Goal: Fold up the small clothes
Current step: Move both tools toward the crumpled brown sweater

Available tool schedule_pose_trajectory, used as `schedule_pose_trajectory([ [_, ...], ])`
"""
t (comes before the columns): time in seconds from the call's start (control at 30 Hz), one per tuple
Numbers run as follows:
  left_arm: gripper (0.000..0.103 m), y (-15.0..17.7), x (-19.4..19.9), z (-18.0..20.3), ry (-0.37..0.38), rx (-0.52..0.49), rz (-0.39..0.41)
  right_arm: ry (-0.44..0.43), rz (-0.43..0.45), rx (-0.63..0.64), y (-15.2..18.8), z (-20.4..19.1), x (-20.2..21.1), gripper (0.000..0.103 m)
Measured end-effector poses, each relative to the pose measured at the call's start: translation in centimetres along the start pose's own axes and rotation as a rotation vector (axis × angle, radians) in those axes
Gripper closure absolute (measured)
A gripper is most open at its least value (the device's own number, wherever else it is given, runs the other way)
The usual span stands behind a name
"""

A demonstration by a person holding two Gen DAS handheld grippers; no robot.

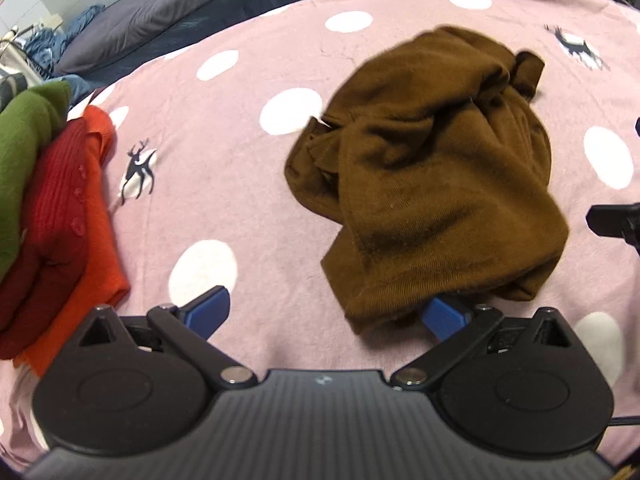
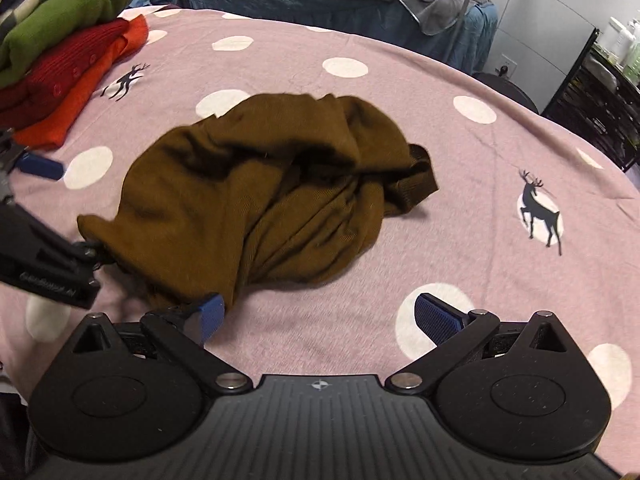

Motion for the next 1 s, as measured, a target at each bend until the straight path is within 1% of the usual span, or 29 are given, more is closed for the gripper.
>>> schedule_pose_trajectory([
  [0.1,0.0,-0.6,1.8,-0.7,-0.037,0.0,0.008,0.017,-0.009,-0.014,-1.1,0.5,0.7,0.0],
  [0.17,0.0,-1.2,2.3,-1.0,-0.058,0.001,-0.017,0.014,-0.01,-0.026,-1.9,0.7,1.1,0.0],
  [0.27,0.0,-1.6,2.5,-1.6,-0.066,0.013,-0.047,0.006,-0.021,-0.036,-2.7,0.6,1.5,0.0],
  [0.4,0.0,-2.1,3.3,-2.0,-0.061,0.022,-0.046,-0.027,-0.029,-0.061,-3.4,0.4,2.2,0.0],
  [0.5,0.0,-2.3,3.8,-2.1,-0.051,0.034,-0.036,-0.024,-0.024,-0.049,-3.8,0.0,2.7,0.0],
  [1.0,0.0,-2.3,3.7,-1.3,-0.004,0.037,-0.045,-0.102,-0.004,-0.079,-3.9,-0.7,3.5,0.0],
])
Point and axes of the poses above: each gripper's, at about its wrist camera, not at the fingertips, and x roughly against the way its jaws point, z to its right, y to its underside, the point moved 5 cm from there along -x, roughly the way its jaws point, and after that the axes turned 8 degrees about -z, right-handed, at the moved point
